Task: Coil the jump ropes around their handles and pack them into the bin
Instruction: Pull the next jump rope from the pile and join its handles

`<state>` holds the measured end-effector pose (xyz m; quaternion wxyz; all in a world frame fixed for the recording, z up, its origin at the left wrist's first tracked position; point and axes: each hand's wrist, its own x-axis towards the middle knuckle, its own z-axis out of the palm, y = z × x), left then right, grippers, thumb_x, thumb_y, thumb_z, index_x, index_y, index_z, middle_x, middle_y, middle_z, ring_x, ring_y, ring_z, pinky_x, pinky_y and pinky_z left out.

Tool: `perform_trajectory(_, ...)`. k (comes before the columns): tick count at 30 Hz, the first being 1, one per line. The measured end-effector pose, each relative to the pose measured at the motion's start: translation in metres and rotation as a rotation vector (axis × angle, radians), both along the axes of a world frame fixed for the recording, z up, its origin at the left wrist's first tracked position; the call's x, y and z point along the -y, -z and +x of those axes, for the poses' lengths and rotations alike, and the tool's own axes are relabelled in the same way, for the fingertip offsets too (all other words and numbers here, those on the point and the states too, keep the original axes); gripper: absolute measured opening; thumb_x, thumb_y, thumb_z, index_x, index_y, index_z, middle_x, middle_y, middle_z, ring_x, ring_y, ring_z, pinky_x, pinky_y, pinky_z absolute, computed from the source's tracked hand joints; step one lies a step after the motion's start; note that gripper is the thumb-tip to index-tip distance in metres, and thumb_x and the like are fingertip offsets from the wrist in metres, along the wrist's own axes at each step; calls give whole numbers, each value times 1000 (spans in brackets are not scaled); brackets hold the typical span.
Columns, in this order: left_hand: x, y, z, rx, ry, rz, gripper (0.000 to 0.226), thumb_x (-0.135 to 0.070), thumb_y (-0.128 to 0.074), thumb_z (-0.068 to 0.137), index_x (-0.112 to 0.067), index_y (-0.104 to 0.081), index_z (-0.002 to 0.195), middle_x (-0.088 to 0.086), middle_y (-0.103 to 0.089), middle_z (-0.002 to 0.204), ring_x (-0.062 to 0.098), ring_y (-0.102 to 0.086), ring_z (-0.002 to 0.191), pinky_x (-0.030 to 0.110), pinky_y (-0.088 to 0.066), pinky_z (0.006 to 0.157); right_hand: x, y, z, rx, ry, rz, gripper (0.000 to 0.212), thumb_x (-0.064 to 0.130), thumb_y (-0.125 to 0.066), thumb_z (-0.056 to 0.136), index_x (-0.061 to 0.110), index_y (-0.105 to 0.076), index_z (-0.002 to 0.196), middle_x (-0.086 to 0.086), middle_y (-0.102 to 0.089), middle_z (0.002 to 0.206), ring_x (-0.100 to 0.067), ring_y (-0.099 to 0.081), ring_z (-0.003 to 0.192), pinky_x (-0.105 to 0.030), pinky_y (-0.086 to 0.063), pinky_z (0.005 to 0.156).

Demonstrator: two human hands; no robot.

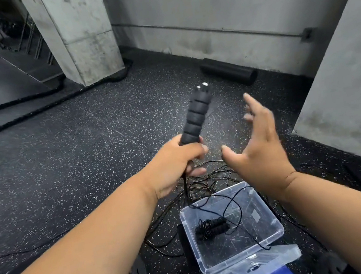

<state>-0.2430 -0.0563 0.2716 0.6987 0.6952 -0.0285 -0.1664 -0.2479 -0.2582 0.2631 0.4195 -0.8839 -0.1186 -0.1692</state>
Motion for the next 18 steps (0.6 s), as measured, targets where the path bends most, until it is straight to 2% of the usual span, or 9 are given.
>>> perform_trajectory(2, 3, -2, 1, -2, -101, -155, 29, -13, -72, 90, -15, -58, 114, 0, -56, 83, 4, -39, 49, 41, -58, 83, -12, 8, -12, -484, -199, 264, 77, 13, -66, 92, 41, -27, 153, 9, -45, 147, -3, -50, 127, -21, -46, 96)
perform_trajectory(3, 5, -2, 0, -10, -132, -209, 29, -15, -72, 89, -16, -58, 115, 0, -57, 82, 4, -37, 48, 38, -56, 79, -19, 18, -17, -697, -350, 300, 68, 10, -62, 94, 42, -35, 148, 12, -53, 142, 0, -54, 124, -17, -46, 91)
perform_trajectory(5, 9, -3, -1, -80, -148, -282, 23, -15, -69, 96, -16, -59, 117, 0, -57, 82, 3, -34, 47, 32, -58, 74, -31, 43, -28, -867, -570, 241, 55, 12, -65, 93, 43, -50, 136, 22, -62, 130, 8, -58, 118, -17, -48, 97)
perform_trajectory(7, 7, -9, -3, -189, -100, -304, 18, -20, -64, 100, -15, -60, 116, 0, -59, 82, 2, -31, 44, 28, -61, 68, -41, 57, -32, -823, -586, 171, 26, 27, -70, 91, 33, -69, 116, 15, -72, 117, -1, -64, 103, -34, -50, 104)
perform_trajectory(8, 3, -12, -3, -230, -60, -297, 19, -23, -65, 98, -15, -61, 115, 0, -60, 81, 2, -30, 43, 29, -63, 67, -42, 57, -31, -814, -567, 157, 13, 33, -69, 93, 23, -72, 101, 3, -75, 104, -9, -64, 91, -43, -50, 99)
perform_trajectory(10, -8, -14, 0, -238, -5, -241, 26, -24, -69, 93, -14, -61, 116, 1, -61, 81, 1, -30, 42, 36, -65, 76, -36, 49, -20, -791, -508, 85, 32, 40, -61, 101, 17, -63, 78, -9, -69, 81, -14, -59, 68, -40, -50, 73)
perform_trajectory(13, -32, -11, 7, -97, 6, 98, 19, -20, -72, 96, -16, -61, 112, 0, -60, 81, 8, -44, 55, 46, -59, 94, -19, 29, 1, -623, -385, -97, 39, 45, -64, 98, 19, -55, 71, 5, -54, 61, -10, -47, 52, -30, -40, 55)
perform_trajectory(16, -49, -4, 8, -6, 50, 423, 29, -35, -80, 92, -20, -61, 108, 1, -57, 91, 16, -58, 82, 41, -62, 81, -4, 15, 17, -407, -285, -301, 43, 47, -71, 91, 14, -52, 69, 4, -56, 58, -9, -44, 50, -32, -39, 52)
perform_trajectory(18, -48, 0, 3, -15, 44, 569, 45, -47, -82, 88, -21, -59, 116, -1, -58, 97, 15, -65, 87, 38, -66, 72, -1, 7, 16, -302, -318, -387, 45, 48, -73, 88, 15, -51, 68, 4, -55, 58, -6, -41, 50, -30, -36, 51)
